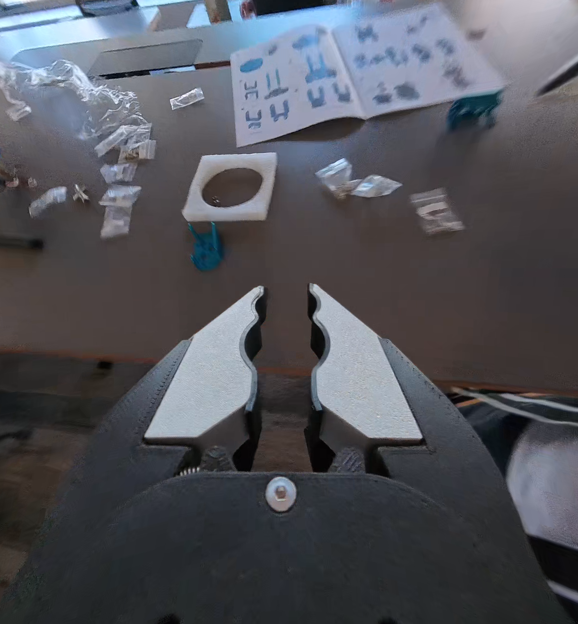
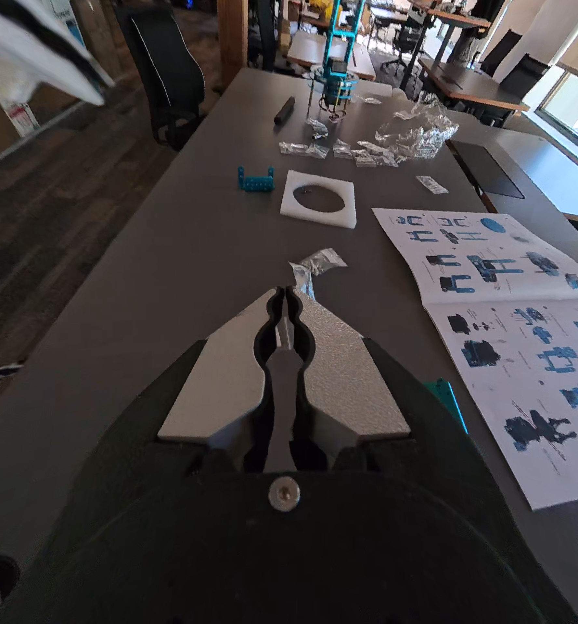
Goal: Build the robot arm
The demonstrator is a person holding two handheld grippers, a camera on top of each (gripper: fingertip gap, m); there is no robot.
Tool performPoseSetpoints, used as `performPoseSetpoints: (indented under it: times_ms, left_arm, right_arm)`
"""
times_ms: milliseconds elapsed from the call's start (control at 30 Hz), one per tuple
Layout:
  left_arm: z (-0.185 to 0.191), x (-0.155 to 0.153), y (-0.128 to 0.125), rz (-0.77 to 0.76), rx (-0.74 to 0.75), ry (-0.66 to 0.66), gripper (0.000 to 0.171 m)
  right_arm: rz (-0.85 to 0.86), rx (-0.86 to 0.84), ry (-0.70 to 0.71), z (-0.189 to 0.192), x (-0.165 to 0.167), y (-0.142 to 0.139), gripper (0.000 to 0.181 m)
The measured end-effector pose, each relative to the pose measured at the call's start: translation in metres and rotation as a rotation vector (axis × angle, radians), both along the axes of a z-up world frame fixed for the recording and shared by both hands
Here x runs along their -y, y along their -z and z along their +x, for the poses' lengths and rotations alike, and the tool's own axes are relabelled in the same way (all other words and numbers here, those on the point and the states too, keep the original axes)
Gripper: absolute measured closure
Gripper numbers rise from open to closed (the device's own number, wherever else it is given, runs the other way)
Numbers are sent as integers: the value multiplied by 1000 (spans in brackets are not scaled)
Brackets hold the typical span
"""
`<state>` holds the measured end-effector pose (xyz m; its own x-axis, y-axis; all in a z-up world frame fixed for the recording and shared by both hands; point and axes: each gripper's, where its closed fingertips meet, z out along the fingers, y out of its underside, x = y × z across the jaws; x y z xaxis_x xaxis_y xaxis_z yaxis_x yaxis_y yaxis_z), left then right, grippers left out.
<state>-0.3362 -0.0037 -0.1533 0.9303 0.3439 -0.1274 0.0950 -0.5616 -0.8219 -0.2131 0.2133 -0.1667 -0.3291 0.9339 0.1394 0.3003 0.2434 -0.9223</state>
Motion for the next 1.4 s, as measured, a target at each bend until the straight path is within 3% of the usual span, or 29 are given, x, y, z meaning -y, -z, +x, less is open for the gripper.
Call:
performPoseSetpoints:
  times_ms: [167,333,467,600,1000,1400]
  left_arm:
    - [-114,-85,40,-264,-152,243,150]
    - [-181,-143,91,-491,-155,625,149]
    - [-198,-163,112,-588,-87,896,150]
    - [-200,-160,122,-685,-65,1053,151]
    - [-190,-155,134,-761,-58,1216,154]
    - [-190,-156,142,-812,-192,1269,163]
  right_arm:
    - [-16,59,95,24,0,16,177]
    - [-23,121,358,50,-12,26,175]
    - [-61,101,594,57,-12,17,174]
    - [-155,42,713,42,1,7,174]
    - [-134,56,793,-2,16,4,171]
    - [-129,45,847,6,14,3,170]
